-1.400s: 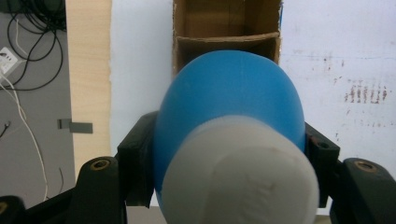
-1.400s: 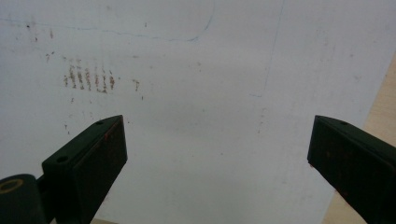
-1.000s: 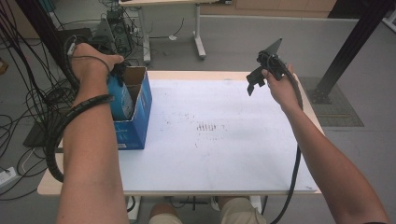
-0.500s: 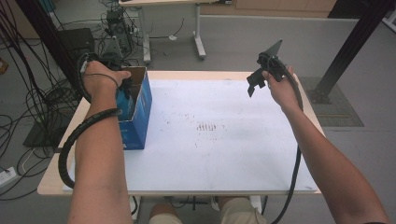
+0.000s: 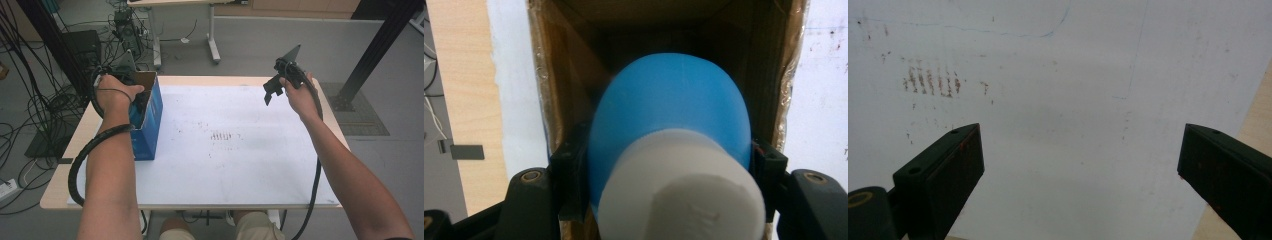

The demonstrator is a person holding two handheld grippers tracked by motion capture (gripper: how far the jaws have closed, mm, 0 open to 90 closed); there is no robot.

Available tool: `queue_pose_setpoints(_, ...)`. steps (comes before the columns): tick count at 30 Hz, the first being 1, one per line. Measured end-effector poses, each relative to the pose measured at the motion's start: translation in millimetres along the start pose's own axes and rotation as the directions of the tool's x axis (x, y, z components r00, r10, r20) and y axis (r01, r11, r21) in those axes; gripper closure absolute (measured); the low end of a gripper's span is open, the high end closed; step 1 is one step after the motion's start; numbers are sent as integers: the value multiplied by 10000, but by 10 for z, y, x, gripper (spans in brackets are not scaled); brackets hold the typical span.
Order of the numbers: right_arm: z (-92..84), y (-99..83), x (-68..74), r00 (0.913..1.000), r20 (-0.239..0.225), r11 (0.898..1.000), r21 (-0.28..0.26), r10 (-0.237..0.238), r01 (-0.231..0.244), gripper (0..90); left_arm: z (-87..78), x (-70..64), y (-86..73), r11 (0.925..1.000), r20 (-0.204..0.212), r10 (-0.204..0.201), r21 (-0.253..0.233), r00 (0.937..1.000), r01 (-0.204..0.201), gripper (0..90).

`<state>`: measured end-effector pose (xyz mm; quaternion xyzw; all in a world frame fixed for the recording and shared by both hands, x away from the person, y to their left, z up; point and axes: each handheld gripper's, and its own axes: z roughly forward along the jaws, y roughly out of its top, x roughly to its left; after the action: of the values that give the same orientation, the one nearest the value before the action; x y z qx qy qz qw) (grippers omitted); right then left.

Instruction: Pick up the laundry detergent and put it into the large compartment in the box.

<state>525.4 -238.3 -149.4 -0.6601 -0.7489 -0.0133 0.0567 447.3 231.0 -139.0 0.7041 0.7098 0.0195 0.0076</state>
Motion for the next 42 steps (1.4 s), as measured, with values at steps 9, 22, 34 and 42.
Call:
queue_pose_setpoints(9,43,14,-6,10000,-35,10000,64,-27,28,45,80,-32,22,9998,-139,189,100,9997,-187,370)
queue_pose_setpoints(22,63,5,9,10000,2,10000,63,-57,57,45,171,-29,-3,9996,-161,289,83,9995,-287,370)
queue_pose_setpoints(34,51,-14,20,10000,17,10000,31,-92,92,45,184,-22,-36,9993,-161,349,-121,9993,-350,369)
queue_pose_setpoints(42,66,3,64,9999,62,9999,29,-146,145,45,188,3,-46,9994,-95,287,-182,9995,-289,368)
